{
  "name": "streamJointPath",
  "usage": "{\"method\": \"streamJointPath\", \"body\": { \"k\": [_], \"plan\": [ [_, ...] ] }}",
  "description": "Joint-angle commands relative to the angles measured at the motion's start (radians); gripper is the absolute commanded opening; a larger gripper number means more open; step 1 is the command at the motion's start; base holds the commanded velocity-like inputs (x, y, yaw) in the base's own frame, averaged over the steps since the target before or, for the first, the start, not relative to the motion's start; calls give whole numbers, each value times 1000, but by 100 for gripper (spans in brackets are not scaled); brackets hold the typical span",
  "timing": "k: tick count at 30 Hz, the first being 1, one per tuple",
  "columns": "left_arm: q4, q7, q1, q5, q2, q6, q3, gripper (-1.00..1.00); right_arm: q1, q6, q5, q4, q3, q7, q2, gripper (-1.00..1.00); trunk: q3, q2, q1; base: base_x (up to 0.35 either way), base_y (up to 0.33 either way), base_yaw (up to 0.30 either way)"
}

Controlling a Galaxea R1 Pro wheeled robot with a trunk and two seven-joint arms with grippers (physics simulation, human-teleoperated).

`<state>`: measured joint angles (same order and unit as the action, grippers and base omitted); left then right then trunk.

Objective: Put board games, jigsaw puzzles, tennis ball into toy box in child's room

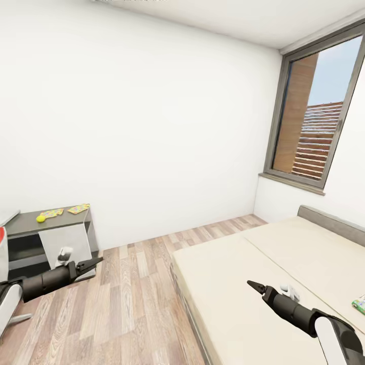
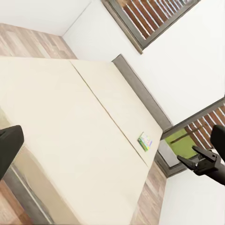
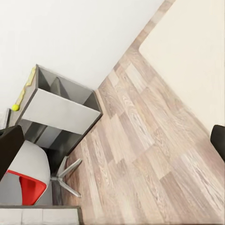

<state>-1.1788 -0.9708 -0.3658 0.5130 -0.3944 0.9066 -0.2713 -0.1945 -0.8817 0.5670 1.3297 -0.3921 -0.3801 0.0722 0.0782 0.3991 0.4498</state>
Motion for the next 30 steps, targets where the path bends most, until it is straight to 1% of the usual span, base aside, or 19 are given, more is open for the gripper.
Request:
{"method": "streamJointPath", "body": {
  "k": [1,30],
  "plan": [
    [1,-2,-1,1,0,5,0,100,0,-5,-4,0,-2,-6,0,100,0,1,0,-110,0,291],
    [1,-3,-1,1,0,5,0,100,0,-5,-4,0,-2,-6,0,100,0,1,0,-84,-7,291]
  ]
}}
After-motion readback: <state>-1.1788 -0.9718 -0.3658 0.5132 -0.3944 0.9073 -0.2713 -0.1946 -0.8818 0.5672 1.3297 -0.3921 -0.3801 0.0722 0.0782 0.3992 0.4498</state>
